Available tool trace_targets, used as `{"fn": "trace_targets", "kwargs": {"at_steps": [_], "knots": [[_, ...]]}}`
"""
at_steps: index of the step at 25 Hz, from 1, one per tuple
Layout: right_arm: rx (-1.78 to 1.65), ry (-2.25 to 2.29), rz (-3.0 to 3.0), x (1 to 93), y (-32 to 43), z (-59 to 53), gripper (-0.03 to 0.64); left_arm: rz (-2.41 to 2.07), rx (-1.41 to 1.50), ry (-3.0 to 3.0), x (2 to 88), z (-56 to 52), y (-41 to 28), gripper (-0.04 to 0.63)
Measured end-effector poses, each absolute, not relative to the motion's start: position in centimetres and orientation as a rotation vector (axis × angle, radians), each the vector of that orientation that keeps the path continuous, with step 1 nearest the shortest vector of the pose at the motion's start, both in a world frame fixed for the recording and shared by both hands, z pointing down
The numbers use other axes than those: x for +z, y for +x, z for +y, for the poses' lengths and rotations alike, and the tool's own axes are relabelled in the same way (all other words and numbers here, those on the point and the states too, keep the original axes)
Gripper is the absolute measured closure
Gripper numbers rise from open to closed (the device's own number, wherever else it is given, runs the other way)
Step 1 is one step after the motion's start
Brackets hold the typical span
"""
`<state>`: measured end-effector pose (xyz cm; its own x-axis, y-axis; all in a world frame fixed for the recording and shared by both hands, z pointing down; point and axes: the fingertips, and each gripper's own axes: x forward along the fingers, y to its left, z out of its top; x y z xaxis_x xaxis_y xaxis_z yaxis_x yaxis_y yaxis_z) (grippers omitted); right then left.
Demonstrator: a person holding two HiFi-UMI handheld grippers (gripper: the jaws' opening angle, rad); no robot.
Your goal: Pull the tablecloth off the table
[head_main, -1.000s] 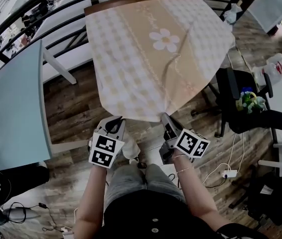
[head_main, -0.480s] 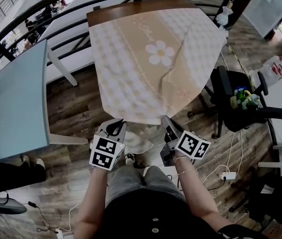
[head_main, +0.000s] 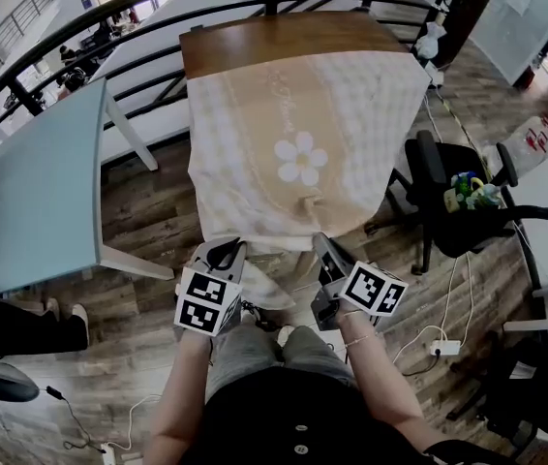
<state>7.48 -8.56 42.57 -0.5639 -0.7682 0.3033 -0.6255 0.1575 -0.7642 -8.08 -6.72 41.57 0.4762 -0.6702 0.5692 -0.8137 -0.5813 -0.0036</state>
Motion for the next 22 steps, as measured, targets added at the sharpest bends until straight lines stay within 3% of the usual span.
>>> {"fn": "trace_targets", "kwargs": {"at_steps": [22], "knots": [[-1.482,-1.360,2.293,44.6,6.4,-5.4,0.586,-1.316,0.802,2.378,42.9,-3.3,-9.1,0.577]]}}
